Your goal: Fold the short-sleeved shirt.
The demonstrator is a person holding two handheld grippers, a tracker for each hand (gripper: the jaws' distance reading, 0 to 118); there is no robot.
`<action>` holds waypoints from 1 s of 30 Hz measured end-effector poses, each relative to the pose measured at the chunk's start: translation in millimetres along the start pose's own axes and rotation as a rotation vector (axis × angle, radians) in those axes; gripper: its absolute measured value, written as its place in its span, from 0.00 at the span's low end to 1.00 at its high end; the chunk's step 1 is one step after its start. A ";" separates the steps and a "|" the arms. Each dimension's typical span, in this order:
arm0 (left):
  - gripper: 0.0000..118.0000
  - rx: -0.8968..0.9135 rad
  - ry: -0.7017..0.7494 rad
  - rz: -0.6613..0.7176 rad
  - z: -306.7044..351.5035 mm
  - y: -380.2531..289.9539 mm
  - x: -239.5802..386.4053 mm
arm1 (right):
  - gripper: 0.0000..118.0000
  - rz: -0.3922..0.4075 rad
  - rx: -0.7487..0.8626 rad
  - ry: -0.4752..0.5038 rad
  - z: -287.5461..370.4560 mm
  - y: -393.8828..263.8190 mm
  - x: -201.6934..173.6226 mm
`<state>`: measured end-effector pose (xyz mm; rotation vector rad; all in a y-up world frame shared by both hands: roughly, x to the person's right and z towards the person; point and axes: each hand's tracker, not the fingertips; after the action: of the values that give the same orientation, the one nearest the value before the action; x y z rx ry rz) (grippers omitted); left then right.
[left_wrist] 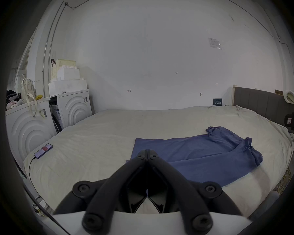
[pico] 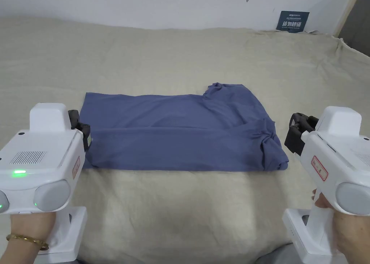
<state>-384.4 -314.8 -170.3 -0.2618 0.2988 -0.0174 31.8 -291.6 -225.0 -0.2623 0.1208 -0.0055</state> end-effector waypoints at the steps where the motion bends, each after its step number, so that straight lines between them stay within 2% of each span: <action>1: 0.00 -0.002 0.000 0.004 -0.3 -0.4 -1.3 | 0.00 0.003 0.002 0.004 2.0 0.8 -2.1; 30: 0.00 -0.003 -0.020 0.017 3.2 4.3 14.5 | 0.00 0.010 0.017 0.032 7.2 4.5 -8.6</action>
<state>-369.7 -310.7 -172.6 -0.2624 0.2813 0.0025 24.1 -285.2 -218.3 -0.2452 0.1538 -0.0008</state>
